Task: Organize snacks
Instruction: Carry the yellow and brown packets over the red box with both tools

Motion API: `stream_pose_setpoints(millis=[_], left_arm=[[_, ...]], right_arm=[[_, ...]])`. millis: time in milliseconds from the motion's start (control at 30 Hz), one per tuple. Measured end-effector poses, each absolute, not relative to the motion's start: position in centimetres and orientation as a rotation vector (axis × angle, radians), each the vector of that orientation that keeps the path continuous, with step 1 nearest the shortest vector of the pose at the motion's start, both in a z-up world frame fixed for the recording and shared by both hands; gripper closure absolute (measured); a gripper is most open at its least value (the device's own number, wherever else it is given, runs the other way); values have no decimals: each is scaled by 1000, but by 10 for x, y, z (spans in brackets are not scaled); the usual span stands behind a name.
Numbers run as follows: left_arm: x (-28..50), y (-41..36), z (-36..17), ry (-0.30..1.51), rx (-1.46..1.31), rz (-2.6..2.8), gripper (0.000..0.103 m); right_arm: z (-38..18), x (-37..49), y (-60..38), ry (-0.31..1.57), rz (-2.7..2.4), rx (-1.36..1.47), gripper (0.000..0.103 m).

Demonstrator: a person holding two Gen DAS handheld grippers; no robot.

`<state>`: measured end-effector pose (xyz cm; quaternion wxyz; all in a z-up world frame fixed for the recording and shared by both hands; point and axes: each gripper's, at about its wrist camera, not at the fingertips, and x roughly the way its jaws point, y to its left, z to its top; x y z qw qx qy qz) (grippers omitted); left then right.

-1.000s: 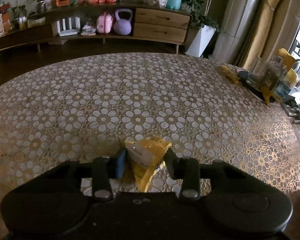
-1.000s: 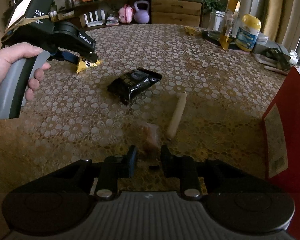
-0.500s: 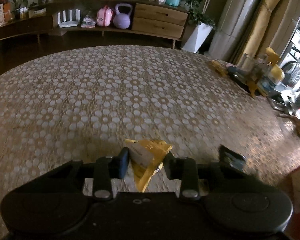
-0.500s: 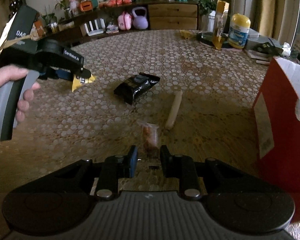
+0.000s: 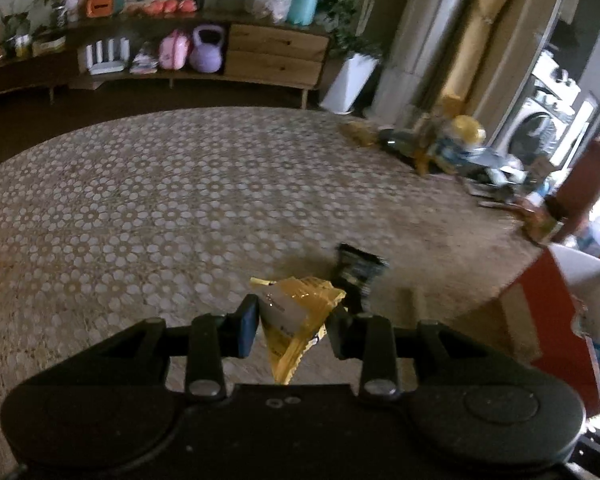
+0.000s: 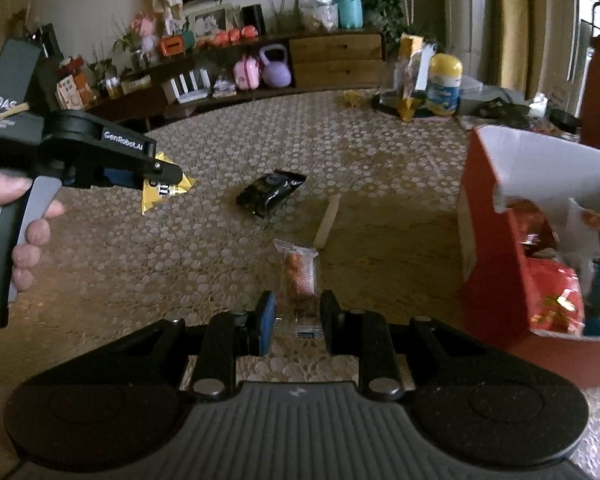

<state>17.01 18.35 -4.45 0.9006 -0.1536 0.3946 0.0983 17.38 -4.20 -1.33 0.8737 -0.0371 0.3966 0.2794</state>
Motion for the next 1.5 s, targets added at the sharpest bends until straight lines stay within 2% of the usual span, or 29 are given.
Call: stream_pose_setpoints(millis=[333,800,1500], left_arm=[[144,126,-14,782,-280,85,70],[146,21,15,740,-211,-121,70],[207,-100,-1,784,-102,-266,70]], right_arm=[[15,150,-83,773,552,-35,79],[43,158,-160,712,430,-12,79],[21,237,-252,765,245,16,79]])
